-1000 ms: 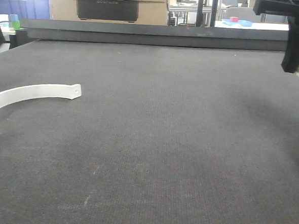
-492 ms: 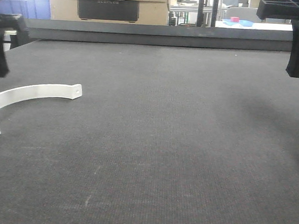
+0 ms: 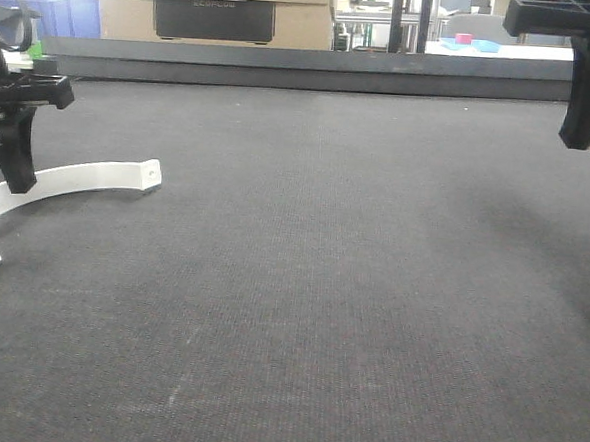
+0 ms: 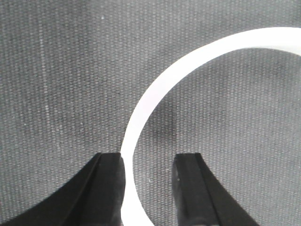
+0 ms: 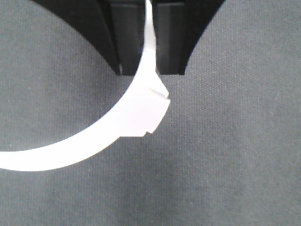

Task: Grab PVC pipe and place in blue bin
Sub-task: 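Close the left gripper on the other white clamp half's arc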

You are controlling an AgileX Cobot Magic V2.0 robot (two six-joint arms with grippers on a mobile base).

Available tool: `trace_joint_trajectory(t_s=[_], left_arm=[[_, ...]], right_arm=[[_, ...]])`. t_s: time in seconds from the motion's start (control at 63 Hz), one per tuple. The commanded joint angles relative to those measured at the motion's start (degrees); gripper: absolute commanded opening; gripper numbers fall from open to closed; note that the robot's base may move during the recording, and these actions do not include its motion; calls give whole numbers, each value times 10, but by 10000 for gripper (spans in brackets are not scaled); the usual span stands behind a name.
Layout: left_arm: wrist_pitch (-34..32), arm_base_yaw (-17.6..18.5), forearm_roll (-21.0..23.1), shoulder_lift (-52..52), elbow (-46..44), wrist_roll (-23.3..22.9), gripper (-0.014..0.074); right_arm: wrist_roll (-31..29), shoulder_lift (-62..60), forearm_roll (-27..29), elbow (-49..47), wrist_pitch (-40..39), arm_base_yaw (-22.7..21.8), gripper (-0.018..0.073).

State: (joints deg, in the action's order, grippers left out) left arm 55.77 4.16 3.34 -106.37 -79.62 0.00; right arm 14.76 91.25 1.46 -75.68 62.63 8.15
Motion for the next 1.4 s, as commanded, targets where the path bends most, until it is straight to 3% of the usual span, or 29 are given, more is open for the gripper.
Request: trace_joint_trajectory(t_s=[0.0,0.746,1.382], left_arm=[[3,2,3,-9,1,-7,188],[28,2,7,20,0,-7,188],[14,2,-33,20,0,-22,188]], right_arm=[[-3,-6,-3,-2,-11,0,-167],[-3,-6,-3,-2,-29,0,-167],[-3,-6,-3,-2,-27,0,-167]])
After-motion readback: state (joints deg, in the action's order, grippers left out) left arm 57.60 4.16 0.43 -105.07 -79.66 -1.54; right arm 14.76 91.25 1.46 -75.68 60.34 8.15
